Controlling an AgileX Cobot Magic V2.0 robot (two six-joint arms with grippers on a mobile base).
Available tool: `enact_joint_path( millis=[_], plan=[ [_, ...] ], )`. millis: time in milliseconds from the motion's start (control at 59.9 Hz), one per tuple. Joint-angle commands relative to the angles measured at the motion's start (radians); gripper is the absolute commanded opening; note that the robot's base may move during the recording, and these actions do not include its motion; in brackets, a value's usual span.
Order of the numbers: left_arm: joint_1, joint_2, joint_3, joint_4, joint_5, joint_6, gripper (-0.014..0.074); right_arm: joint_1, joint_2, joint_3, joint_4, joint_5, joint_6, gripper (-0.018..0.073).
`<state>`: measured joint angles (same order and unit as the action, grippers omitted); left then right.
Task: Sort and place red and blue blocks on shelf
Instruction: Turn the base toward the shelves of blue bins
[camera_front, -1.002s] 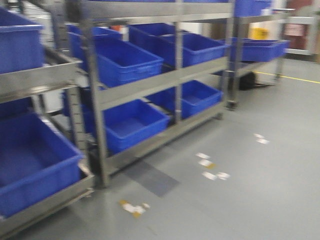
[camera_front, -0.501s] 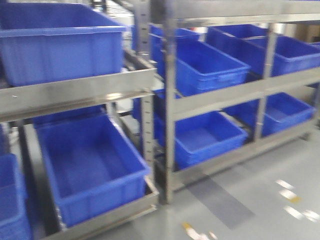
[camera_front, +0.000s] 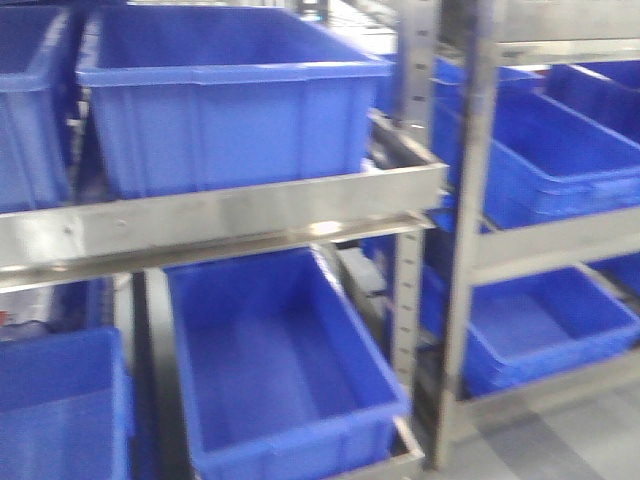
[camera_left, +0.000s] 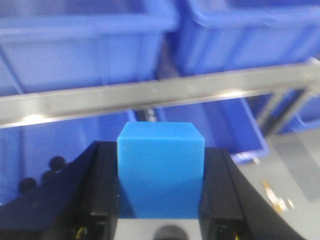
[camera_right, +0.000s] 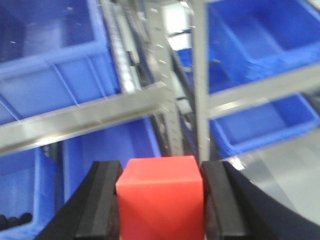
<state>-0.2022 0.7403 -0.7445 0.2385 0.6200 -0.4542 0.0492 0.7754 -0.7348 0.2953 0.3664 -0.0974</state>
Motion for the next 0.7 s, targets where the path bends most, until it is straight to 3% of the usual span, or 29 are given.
enact_joint_path(
  millis=[0,685],
  plan=[
    [0.0,-0.002,-0.03,0.013,-0.073,-0.008,0.0126,-0.006,-0.007,-0.029,0.002,-0.078,-0.006,0.0057],
    [0.0,-0.002,-0.03,0.013,-0.073,-0.008,0.0126,-0.006,-0.007,-0.029,0.002,-0.078,-0.006,0.0057]
  ],
)
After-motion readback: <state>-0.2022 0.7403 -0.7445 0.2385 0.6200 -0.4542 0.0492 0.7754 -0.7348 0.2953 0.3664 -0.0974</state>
